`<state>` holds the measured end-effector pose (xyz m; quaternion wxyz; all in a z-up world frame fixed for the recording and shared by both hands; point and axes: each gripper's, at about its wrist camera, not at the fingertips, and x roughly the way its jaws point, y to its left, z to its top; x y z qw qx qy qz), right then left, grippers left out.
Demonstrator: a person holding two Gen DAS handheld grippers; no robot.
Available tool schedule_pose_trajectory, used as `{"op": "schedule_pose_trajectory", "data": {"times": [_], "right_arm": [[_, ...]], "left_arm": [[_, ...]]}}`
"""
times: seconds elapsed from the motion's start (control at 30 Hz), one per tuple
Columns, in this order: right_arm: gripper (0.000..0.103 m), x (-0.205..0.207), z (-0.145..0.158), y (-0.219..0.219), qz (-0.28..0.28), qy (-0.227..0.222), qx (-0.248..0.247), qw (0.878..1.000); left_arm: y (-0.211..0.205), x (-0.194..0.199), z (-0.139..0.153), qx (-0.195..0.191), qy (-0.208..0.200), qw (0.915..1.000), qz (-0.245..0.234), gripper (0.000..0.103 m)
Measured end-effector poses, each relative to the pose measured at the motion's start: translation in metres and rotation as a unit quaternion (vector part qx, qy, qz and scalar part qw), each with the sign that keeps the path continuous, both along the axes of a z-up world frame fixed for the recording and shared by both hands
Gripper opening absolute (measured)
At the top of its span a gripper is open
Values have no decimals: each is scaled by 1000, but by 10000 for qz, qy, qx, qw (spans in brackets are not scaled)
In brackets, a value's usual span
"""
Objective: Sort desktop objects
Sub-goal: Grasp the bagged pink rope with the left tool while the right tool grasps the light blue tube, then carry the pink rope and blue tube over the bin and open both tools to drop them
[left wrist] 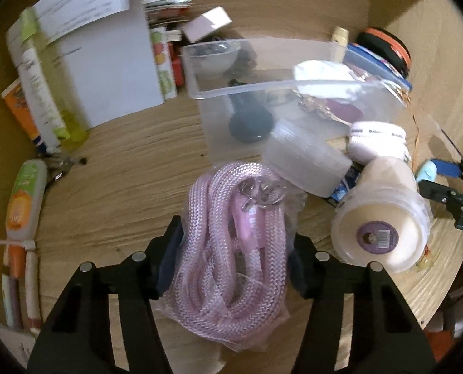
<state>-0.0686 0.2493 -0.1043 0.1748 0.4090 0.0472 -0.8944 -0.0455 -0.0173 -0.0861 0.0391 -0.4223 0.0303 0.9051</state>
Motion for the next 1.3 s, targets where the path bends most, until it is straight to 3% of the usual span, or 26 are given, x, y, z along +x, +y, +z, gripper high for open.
{"op": "schedule_pose_trajectory", "data": {"times": [0.4, 0.73, 1.3], "right_arm": [[71, 4, 24, 22, -147, 234, -235, 9993], [71, 5, 56, 12, 29, 666, -378, 9971], [71, -19, 111, -22, 377, 1422, -538, 9876]], "left_arm": [[-14, 26, 14, 311, 399, 9971, 564, 56], [-18, 34, 50, 430, 935, 9922, 708, 56], [-4, -4, 106, 594, 1555, 9841, 619, 56]]}}
